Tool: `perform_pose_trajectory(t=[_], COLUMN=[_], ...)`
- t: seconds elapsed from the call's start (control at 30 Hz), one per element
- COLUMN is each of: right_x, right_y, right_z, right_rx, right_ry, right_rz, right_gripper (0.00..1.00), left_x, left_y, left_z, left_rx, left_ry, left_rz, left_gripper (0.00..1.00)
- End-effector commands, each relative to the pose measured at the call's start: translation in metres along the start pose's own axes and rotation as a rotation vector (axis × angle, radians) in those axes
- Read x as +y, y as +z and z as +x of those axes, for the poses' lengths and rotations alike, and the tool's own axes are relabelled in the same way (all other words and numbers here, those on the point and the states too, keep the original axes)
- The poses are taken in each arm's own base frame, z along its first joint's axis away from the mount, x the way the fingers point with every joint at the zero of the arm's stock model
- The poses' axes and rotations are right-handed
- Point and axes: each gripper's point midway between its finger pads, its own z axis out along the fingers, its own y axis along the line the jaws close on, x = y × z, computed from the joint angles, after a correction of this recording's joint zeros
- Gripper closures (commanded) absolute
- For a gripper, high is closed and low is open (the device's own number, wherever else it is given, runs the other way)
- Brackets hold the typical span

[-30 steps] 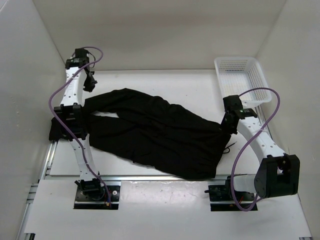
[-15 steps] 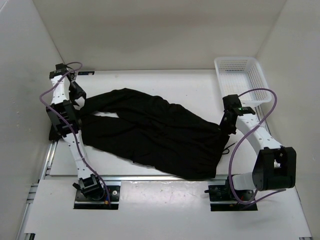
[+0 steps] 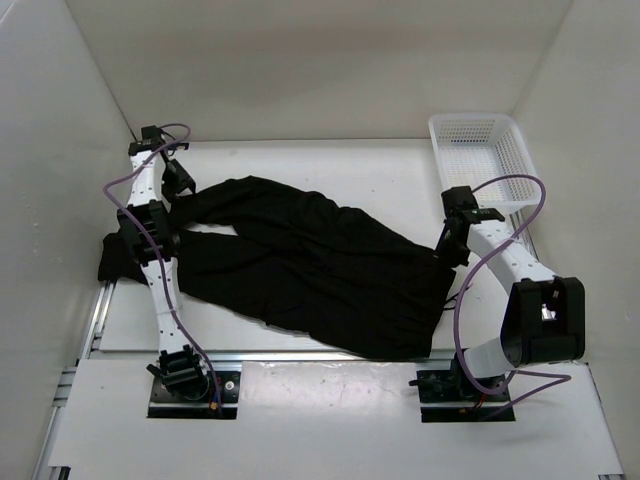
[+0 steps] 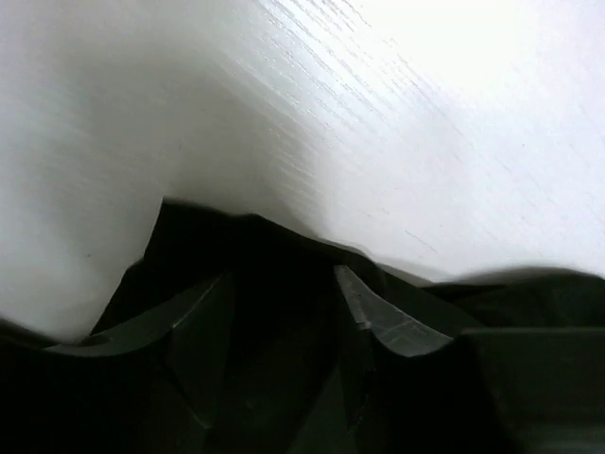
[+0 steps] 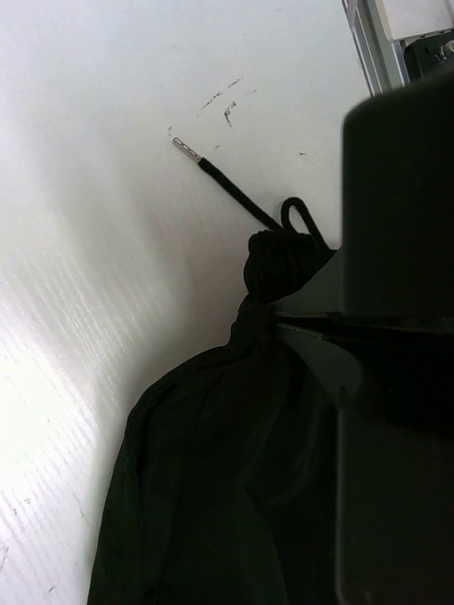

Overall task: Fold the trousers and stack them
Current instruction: Flatten the trousers out

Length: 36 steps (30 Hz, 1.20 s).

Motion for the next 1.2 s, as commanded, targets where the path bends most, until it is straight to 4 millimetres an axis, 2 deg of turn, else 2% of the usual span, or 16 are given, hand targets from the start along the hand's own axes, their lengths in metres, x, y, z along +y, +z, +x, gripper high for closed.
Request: perform_pose_trajectory(t=[0.0,0.13,0.2,0.27,0.3,0.37,0.4,0.63,0.73,0.83,0.97,1.03,1.07,1.1,1.13,1.17], right_x=[0.008,0.009,0.007,0.007,0.005,0.001,0.001,-0.023,-0.028,-0.025,-0.030,-0.034,-0.038,-0.033,-0.032,-0.029], right_y=[-0.008,-0.008,-0.008,-0.012,-0.017,-0.026,-0.029,-0.059,-0.067,-0.066,-0.048,-0.037,-0.026,-0.027,-0.027,-0.029], right_z=[-0.020,-0.022,-0.023,-0.029,-0.032,-0.038,-0.039,-0.054,-0.061,-0.073,-0.091,-0.100,-0.105,-0.113,-0.114,-0.116], right_rx=[-0.053,-0.053,-0.058,-0.082,-0.096,-0.133,-0.142,-0.232,-0.258,-0.265,-0.270,-0.271,-0.243,-0.240,-0.234,-0.237], right_ry=[0.006,0.006,0.007,0.011,0.014,0.022,0.024,0.089,0.117,0.118,0.139,0.173,0.190,0.199,0.211,0.212], right_rz=[-0.028,-0.028,-0.019,-0.019,-0.015,-0.003,-0.008,0.013,0.010,0.020,0.061,0.073,0.086,0.052,0.053,0.038], right_gripper=[1.00,1.00,1.00,1.00,1.00,1.00,1.00,1.00,1.00,1.00,1.00,1.00,0.81,0.58,0.18,0.08], left_x=[0.016,0.020,0.017,0.025,0.024,0.029,0.028,0.025,0.020,0.001,-0.031,-0.046,-0.053,-0.057,-0.060,-0.064], left_y=[0.003,-0.015,-0.050,-0.084,-0.121,-0.150,-0.179,-0.243,-0.244,-0.242,-0.201,-0.192,-0.170,-0.174,-0.178,-0.185], left_z=[-0.003,-0.009,-0.027,-0.043,-0.054,-0.065,-0.071,-0.074,-0.074,-0.082,-0.091,-0.098,-0.096,-0.097,-0.095,-0.094], left_rx=[-0.018,-0.056,-0.136,-0.227,-0.303,-0.392,-0.449,-0.542,-0.538,-0.546,-0.544,-0.564,-0.537,-0.537,-0.533,-0.537], left_ry=[-0.014,-0.014,-0.015,-0.022,-0.030,-0.045,-0.054,-0.070,-0.047,-0.007,0.051,0.073,0.087,0.076,0.066,0.061], left_rz=[-0.081,-0.113,-0.114,-0.169,-0.169,-0.196,-0.191,-0.160,-0.132,-0.067,-0.024,0.005,0.011,0.032,0.052,0.075], left_gripper=[0.44,0.90,0.90,0.90,0.90,0.90,0.90,0.90,0.90,0.90,0.90,0.90,0.69,0.51,0.37,0.26])
